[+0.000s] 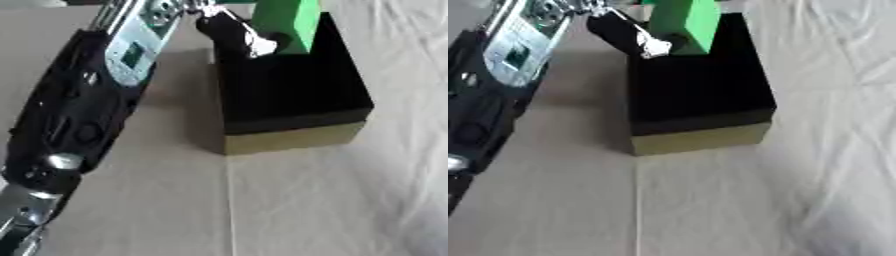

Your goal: Pick up objects on the table and place them in the box.

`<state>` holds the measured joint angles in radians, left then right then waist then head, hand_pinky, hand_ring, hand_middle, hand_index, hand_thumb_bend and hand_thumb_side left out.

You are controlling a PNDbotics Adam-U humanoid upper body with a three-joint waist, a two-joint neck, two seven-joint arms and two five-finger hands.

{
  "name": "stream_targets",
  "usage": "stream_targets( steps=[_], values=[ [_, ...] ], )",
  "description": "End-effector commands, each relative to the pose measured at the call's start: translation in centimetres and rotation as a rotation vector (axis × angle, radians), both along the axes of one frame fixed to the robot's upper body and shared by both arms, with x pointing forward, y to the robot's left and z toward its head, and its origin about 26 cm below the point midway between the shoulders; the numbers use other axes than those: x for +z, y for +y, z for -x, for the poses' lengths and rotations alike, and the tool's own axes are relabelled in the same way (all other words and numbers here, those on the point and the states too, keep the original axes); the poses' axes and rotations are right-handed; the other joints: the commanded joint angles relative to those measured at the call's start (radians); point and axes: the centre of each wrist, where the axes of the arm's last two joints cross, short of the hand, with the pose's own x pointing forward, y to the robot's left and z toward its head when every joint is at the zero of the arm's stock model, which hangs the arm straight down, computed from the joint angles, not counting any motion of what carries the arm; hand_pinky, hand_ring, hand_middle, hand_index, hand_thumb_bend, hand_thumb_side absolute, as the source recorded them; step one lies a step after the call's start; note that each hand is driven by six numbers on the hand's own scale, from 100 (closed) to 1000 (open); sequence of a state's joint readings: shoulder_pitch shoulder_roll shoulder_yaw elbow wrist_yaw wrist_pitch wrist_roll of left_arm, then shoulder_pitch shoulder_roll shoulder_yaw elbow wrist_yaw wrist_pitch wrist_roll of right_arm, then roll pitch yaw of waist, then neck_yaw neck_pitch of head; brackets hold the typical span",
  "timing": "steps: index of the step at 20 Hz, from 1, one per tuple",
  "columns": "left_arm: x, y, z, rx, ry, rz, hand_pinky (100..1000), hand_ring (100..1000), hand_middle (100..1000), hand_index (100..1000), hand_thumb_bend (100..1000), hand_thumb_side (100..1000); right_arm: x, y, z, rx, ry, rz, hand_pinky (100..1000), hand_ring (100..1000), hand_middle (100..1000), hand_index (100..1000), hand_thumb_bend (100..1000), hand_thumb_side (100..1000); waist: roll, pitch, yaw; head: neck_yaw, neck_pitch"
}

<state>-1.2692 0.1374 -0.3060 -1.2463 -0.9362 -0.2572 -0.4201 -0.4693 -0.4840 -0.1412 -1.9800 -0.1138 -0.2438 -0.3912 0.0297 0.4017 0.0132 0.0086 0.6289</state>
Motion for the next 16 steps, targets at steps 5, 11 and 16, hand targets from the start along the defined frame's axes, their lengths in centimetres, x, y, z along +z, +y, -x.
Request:
stream_targets(
  steps=[5, 11, 16],
  values=[
    [-0.7, -1.1, -0.5, 0.085, -0.113, -0.058, 528, 610, 638, 728, 174, 450, 0.7, 0.6, 0.3, 0.041, -0.025, -0.006, 864, 794, 814, 814, 100, 1000, -0.003, -0.017, -0.019, 0.028, -0.017],
    [-2.2, -1.2, -1.2, 0.116, -0.128, -0.090, 527, 611, 636, 729, 182, 447, 0.5, 0.5, 0.3, 0.037, -0.017, -0.012, 864, 794, 814, 813, 100, 1000, -0.001, -0.015, -0.021, 0.018, -0.022],
    [-2.5, -1.1, -1.3, 0.127, -0.148, -0.080, 597, 695, 726, 807, 441, 496, 0.6, 0.6, 0.3, 0.044, -0.020, -0.014, 864, 794, 814, 813, 100, 1000, 0.000, -0.014, -0.024, 0.014, -0.021]
  ],
)
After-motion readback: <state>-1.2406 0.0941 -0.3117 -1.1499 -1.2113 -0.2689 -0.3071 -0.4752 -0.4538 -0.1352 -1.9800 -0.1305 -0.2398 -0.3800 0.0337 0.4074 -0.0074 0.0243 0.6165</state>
